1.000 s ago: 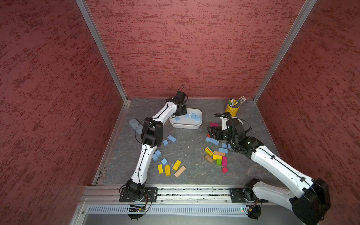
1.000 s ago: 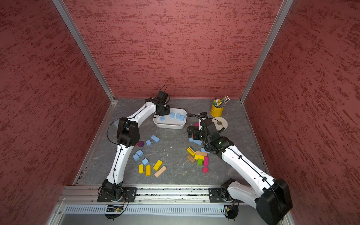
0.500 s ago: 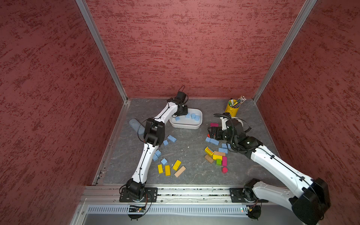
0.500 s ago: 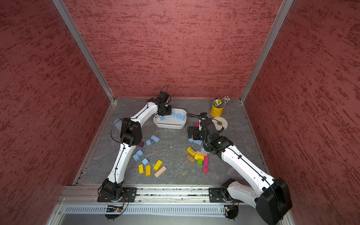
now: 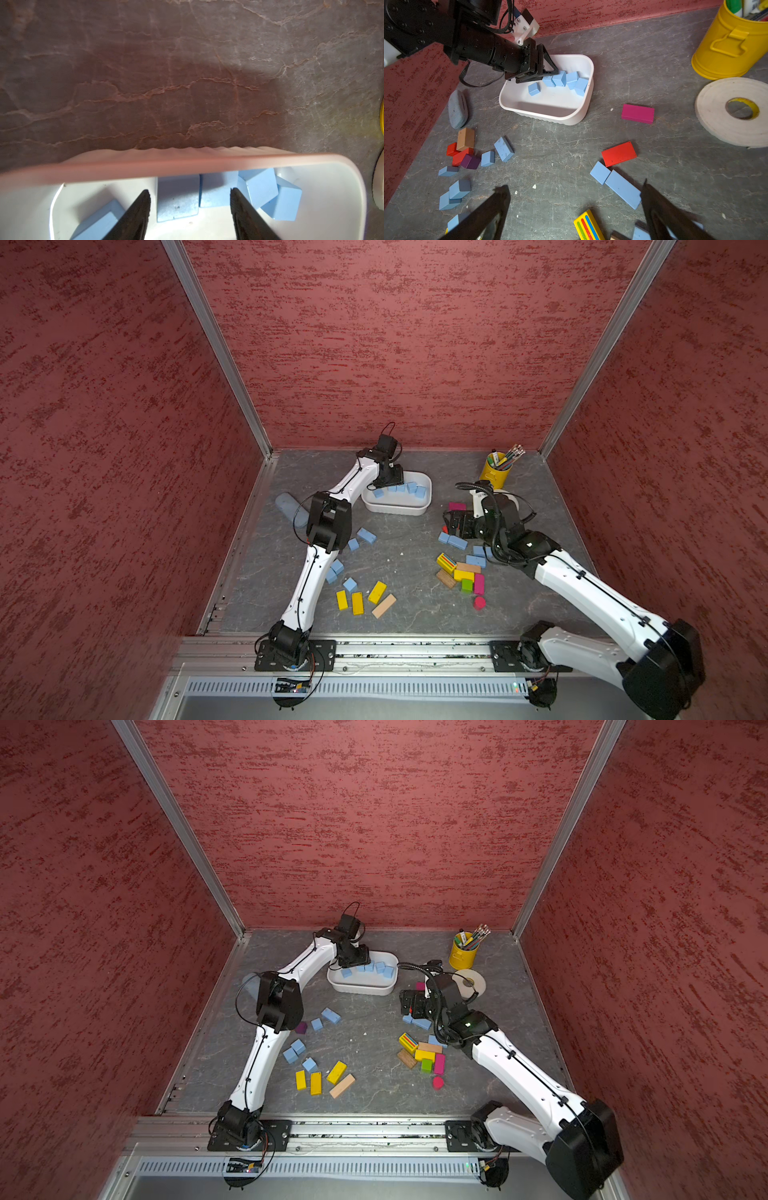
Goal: Pick out the blue building blocks
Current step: Place the building block in the storage box, then pick up the building block from the center of the board.
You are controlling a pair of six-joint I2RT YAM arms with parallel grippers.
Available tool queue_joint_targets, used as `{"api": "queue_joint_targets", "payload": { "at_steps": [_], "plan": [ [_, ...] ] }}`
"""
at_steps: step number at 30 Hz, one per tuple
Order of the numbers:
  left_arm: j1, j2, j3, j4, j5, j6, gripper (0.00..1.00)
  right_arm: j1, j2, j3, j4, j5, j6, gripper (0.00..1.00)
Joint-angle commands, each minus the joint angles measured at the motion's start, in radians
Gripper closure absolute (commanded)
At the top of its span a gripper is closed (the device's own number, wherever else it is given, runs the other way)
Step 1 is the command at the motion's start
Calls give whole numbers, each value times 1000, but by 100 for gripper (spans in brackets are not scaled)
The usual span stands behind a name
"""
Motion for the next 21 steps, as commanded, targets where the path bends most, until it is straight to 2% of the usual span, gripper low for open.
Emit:
{"api": "queue_joint_targets", "payload": {
  "at_steps": [1, 10, 21],
  "plan": [
    [-10, -136, -6, 15, 2, 19, 31, -3, -5, -2, -1, 3, 9, 1],
    [-49, -442, -260, 68, -23, 43, 12, -3, -27, 2, -11, -4, 19, 1],
    [-96, -937, -855, 225, -35, -41, 0, -3, -37, 8, -29, -26, 36, 1]
  ]
}}
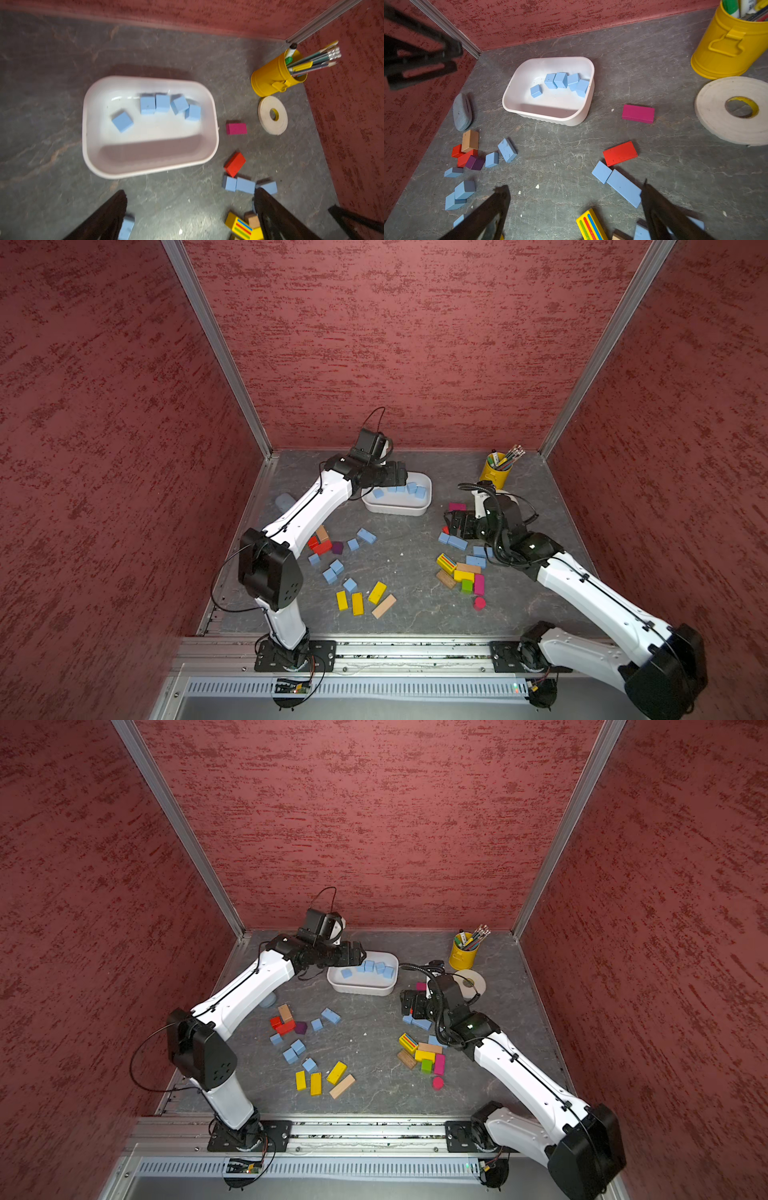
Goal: Pick out the blue building blocks
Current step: Pick up the building block from the center of the board.
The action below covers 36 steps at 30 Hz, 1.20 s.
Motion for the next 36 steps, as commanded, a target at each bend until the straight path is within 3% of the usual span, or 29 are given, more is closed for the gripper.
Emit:
{"api": "queue_joint_targets", "payload": {
  "at_steps": [1, 11, 16, 21, 27, 36],
  "plan": [
    [-9, -125, -130, 59, -13, -39, 0, -3, -15, 10, -23, -25, 18, 1],
    [-14, -456, -417, -7, -97, -34, 0, -1, 24, 26, -31, -116, 29, 1],
    [27, -561, -499, -52, -126, -2, 0, 14, 31, 17, 21, -170, 54, 1],
    [176, -614, -563, -50, 10, 4, 0, 80, 53, 5, 71, -195, 63, 1],
    [320, -670, -644, 33, 279, 74, 0, 208, 107, 16, 114, -162, 59, 1],
    [428, -699, -698, 82, 397, 162, 0, 405, 239, 66, 197, -80, 25, 1]
  ]
}}
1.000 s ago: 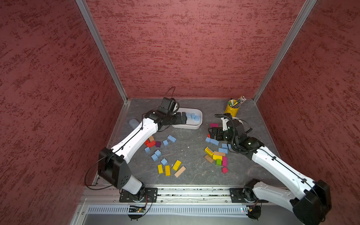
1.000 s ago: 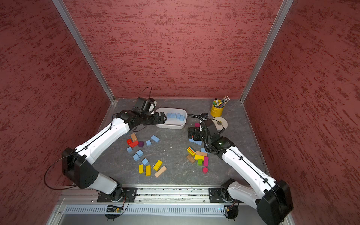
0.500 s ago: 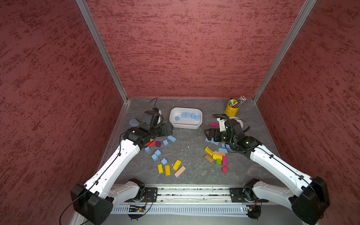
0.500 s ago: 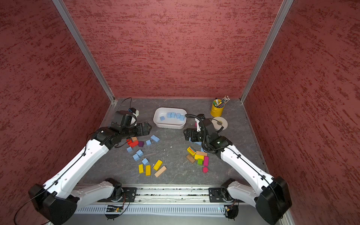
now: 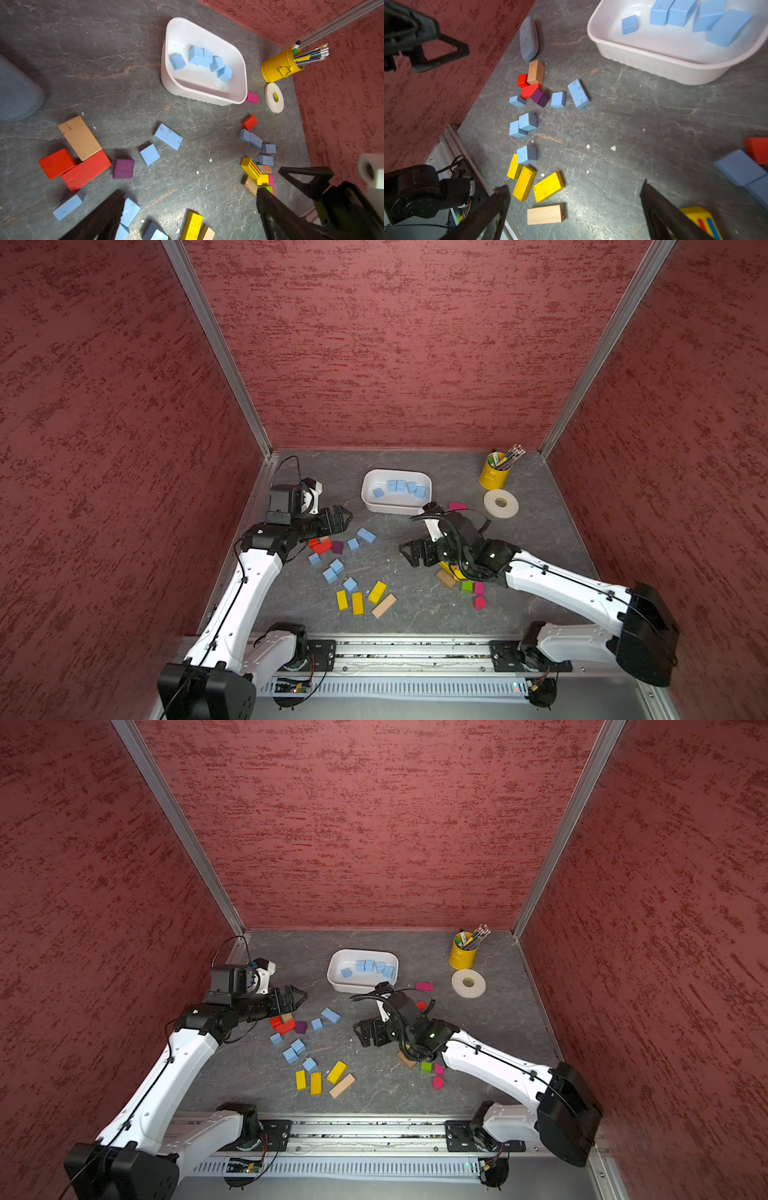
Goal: Pick out the blue building blocks
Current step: Pick up the building block from the center of the board.
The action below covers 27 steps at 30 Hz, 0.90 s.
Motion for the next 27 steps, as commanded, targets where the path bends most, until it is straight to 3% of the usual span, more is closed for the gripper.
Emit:
{"api": "queue_joint_targets", "payload": {
  "at_steps": [1, 10, 20, 27],
  "plan": [
    [20, -29, -24, 57, 69, 63, 0, 68, 52, 61, 73, 68, -25, 1],
    [30, -57, -74, 119, 93, 89, 1, 214, 213, 121, 167, 119, -51, 4],
    [77, -47, -84, 86, -28, 68, 0, 345, 372, 205, 181, 215, -98, 11],
    [95, -39, -92, 89, -14, 64, 0, 398, 497, 301, 126, 260, -116, 23]
  ]
}}
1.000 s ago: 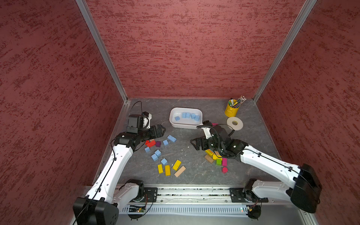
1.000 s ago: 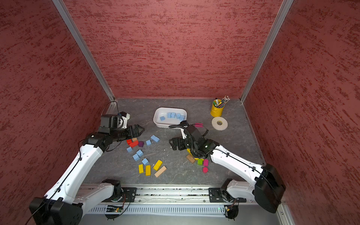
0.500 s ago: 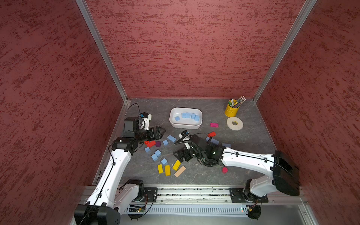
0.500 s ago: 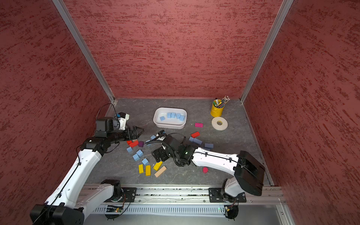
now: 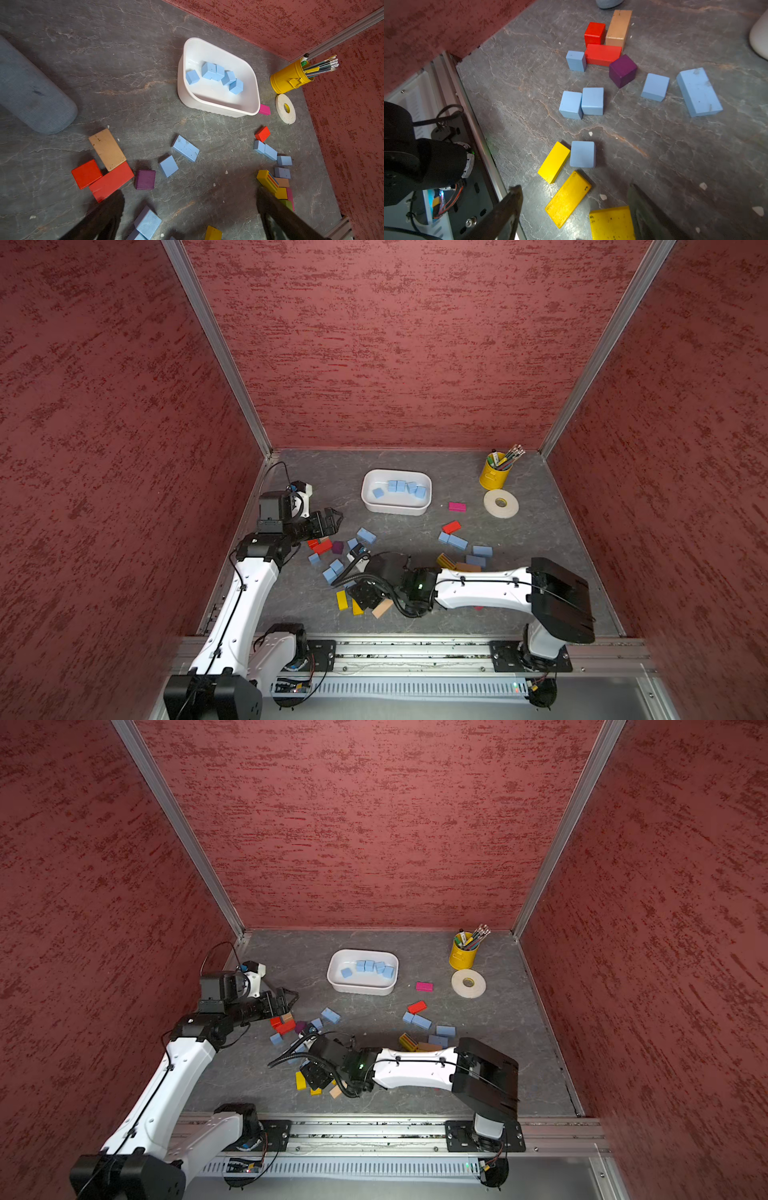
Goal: Pick out the blue building blocks
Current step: Pick up the building block from the center of the board.
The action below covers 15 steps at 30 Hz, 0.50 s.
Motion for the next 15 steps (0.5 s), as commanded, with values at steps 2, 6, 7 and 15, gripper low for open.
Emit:
{"api": "queue_joint_targets", "payload": {
  "at_steps": [2, 6, 7, 15],
  "plan": [
    [9, 5, -10, 4, -10, 1, 0, 26, 66, 76, -34, 75, -18, 26],
    [11, 1, -11, 2, -12, 0, 0, 36, 120, 120, -73, 110, -15, 35],
    [12, 1, -12, 2, -12, 0, 0, 37, 130, 126, -81, 118, -15, 38],
    [18, 3, -15, 7, -1, -2, 1, 49, 211, 184, -142, 149, -18, 47]
  ]
}}
